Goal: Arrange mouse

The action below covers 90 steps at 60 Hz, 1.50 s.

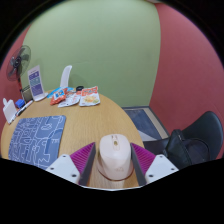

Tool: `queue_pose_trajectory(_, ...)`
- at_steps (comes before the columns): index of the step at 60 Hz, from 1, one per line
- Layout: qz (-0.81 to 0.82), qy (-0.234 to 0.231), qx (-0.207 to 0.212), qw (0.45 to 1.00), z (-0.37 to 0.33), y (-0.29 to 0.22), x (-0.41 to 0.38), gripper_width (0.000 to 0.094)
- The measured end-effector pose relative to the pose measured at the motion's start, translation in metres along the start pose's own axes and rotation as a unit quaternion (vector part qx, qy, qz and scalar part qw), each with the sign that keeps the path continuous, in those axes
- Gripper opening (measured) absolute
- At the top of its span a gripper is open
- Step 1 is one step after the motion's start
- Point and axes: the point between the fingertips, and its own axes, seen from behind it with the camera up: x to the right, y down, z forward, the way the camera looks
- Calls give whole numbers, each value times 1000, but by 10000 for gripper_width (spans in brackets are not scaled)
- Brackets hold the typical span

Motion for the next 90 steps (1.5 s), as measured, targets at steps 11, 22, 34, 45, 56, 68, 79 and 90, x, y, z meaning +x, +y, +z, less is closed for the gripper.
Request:
queue_pose_trajectory(11, -31, -10, 5, 999, 2, -4, -6, 463)
queue_pose_trajectory(22, -21, 13, -4, 1000, -10, -13, -1, 389)
queue_pose_trajectory(34, 5, 39, 97, 995, -87, -133, -13, 389)
queue_pose_trajectory(45, 22, -32, 175, 984, -151, -209, -132, 387)
queue_pose_trajectory(56, -9, -95, 76, 992, -84, -98, -263, 388)
queue_pose_trajectory(68, -34, -86, -5, 996, -27, -4, -288, 470)
queue_pose_trajectory(79, -57, -74, -4, 996, -47, -9, -286, 869)
queue_pose_trajectory(90, -61, -57, 13, 996, -121, -34, -280, 838)
